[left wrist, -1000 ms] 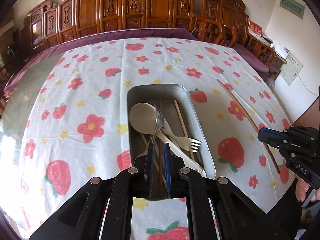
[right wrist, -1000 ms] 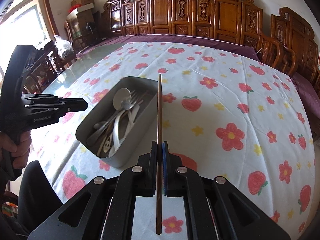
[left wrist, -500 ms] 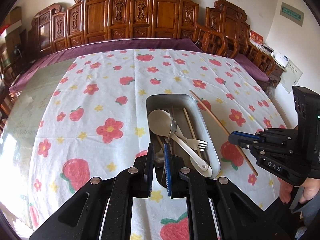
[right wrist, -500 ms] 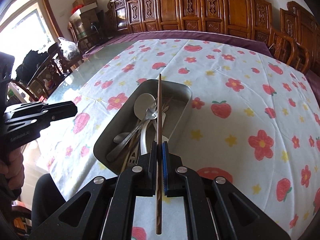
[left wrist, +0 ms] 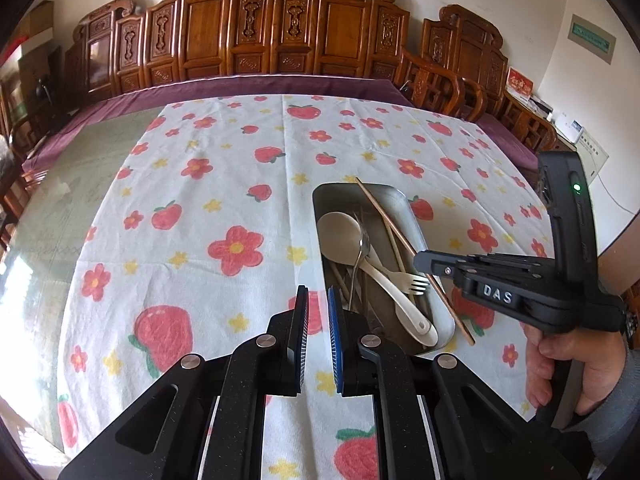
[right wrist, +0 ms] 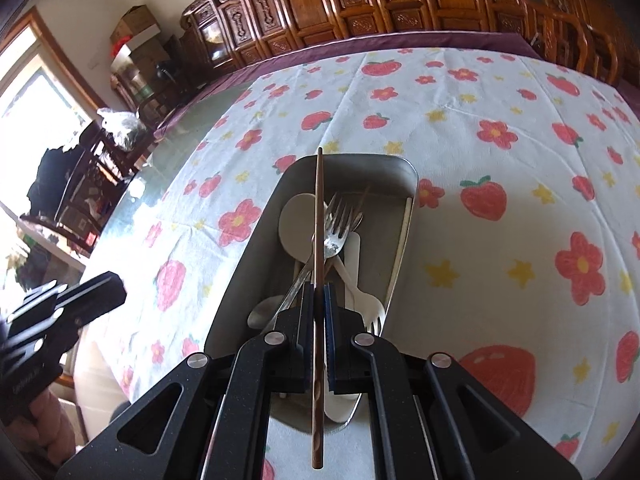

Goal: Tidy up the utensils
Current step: 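Lower the wooden chopstick into the metal tray and open the right tool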

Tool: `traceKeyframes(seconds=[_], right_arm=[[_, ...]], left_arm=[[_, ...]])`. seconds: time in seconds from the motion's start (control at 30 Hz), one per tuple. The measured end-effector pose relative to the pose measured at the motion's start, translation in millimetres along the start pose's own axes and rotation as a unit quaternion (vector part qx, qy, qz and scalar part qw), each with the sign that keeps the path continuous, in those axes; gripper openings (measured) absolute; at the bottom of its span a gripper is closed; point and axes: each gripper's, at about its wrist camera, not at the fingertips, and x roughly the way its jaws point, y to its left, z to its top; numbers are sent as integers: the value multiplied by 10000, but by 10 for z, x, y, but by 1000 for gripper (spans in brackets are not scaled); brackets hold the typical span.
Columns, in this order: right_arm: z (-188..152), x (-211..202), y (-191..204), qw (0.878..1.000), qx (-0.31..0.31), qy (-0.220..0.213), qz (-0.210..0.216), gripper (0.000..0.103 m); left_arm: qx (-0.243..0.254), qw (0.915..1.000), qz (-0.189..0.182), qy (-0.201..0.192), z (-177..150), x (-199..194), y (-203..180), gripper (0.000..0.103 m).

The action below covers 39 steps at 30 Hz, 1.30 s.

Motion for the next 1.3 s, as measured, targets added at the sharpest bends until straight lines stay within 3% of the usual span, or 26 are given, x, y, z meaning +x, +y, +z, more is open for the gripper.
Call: traceKeyframes(seconds=[0.2, 0.5, 1.0, 1.3], right_arm=[[34, 156, -143, 9985, 550, 21, -3, 6], [-32, 323, -155, 9973, 705, 89, -177, 6], [-15, 297, -45, 9995, 283, -101, -64, 10], [-97, -112, 67, 9986, -335, -395, -102, 10]], left_arm=[[-18, 10000, 3, 12, -21, 6, 32, 8], [-20, 10000, 13, 14, -37, 10, 39, 8], [-4, 10000, 17, 13, -31, 10, 36, 9], [39, 9999, 89, -103, -9, -126, -56, 10]])
